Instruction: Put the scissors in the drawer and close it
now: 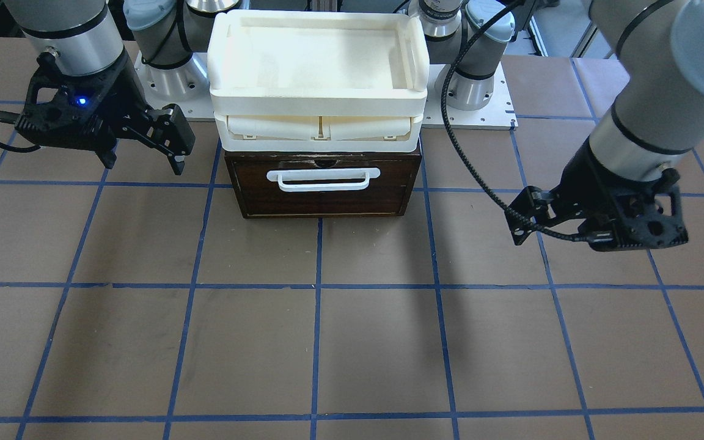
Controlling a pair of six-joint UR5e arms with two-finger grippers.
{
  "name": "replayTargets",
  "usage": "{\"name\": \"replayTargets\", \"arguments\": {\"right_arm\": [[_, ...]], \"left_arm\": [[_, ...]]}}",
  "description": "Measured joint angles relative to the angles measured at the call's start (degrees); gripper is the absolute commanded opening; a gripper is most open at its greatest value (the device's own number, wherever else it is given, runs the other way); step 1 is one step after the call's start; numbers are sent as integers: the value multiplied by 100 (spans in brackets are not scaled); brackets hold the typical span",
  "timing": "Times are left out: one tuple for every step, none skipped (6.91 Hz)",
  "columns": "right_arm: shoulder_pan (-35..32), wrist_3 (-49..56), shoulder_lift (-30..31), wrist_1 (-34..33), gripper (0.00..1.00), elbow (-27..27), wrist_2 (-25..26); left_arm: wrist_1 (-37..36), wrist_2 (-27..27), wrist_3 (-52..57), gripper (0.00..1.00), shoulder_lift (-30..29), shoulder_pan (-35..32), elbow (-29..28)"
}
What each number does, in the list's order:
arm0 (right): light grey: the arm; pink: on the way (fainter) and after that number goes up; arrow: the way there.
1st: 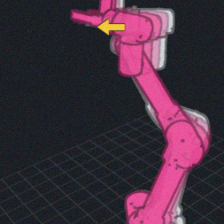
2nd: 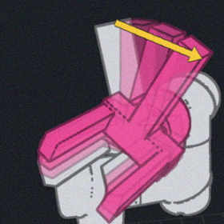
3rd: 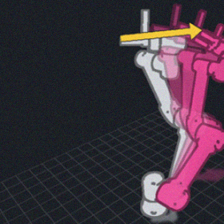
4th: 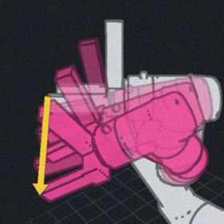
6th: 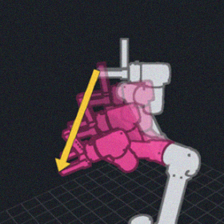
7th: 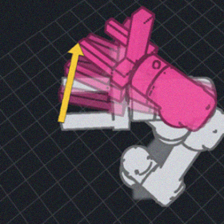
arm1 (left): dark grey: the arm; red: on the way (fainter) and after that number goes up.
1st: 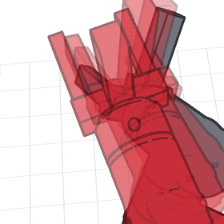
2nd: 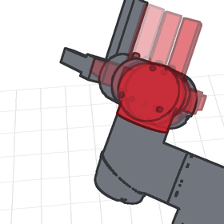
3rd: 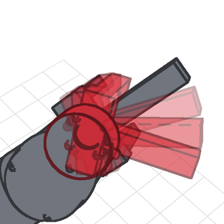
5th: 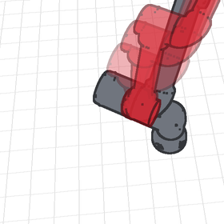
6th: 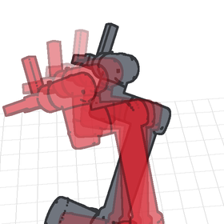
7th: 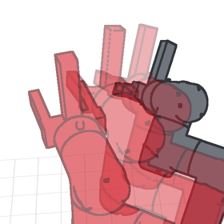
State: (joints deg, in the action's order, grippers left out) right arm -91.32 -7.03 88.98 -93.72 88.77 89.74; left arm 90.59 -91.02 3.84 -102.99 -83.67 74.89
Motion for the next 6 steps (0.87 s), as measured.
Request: {"name": "replayTargets", "arguments": {"right_arm": [[0, 0, -2, -4, 100, 0, 0], [0, -2, -7, -5, 100, 0, 2], [0, -8, -10, -4, 100, 0, 17], [0, -14, -12, 0, 100, 0, 34], [0, -16, -16, 2, 100, 0, 42], [0, -17, -19, 3, 100, 0, 56]], "left_arm": [[53, 8, 258, 100, 149, 65, 54], [102, 30, 420, 100, 275, 89, 148], [119, 42, 453, 100, 347, 80, 256], [104, 49, 215, 100, 352, 30, 326], [83, 52, -202, 100, 332, -59, 355], [71, 46, -454, 100, 321, -159, 369]]}}
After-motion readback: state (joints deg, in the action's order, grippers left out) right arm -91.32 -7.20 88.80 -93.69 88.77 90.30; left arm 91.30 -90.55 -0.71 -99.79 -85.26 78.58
